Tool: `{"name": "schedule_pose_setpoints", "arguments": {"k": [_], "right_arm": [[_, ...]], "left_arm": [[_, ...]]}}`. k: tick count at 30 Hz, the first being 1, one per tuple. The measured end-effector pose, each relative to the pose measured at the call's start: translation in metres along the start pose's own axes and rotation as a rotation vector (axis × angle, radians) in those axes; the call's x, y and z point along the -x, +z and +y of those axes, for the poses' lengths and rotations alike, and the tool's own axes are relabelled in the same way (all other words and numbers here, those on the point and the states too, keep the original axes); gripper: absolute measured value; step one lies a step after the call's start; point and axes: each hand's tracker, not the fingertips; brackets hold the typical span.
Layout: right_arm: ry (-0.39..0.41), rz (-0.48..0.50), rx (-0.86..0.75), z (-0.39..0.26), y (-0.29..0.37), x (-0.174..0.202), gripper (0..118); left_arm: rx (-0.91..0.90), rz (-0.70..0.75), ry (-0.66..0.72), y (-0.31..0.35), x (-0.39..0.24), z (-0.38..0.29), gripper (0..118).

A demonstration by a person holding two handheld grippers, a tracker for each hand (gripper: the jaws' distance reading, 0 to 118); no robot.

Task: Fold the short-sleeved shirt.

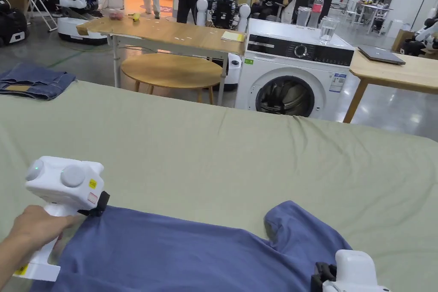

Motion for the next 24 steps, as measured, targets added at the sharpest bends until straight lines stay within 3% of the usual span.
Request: {"name": "schedule_pose_setpoints", "arguments": {"k": [4,8,11,12,13,21,24], "right_arm": [[-0.012,-0.014,0.016,0.02,-0.001,-0.016,0],[-0.05,-0.055,0.135,0.06,-0.025,-0.047,0],[-0.099,-0.023,0.213,0.085,-0.056,-0.075,25],[-0.106,-0.034,0.241,0.091,-0.069,-0.085,46],[-0.114,-0.046,0.271,0.096,-0.081,-0.092,56],[-0.049,-0.024,0.508,0.099,-0.162,-0.117,59],[-0.081,0.01,0.566,0.093,-0.181,-0.121,56]], "left_arm": [[-0.07,-0.035,0.012,0.028,0.008,-0.007,0],[-0.121,-0.042,-0.001,0.056,0.009,-0.015,0],[-0.15,-0.043,-0.014,0.072,0.007,-0.022,0],[-0.166,-0.045,-0.008,0.077,0.007,-0.025,0],[-0.17,-0.051,-0.006,0.08,0.007,-0.027,0],[-0.178,-0.052,0.003,0.09,0.009,-0.038,0],[-0.172,-0.044,0.005,0.089,0.01,-0.04,0]]}}
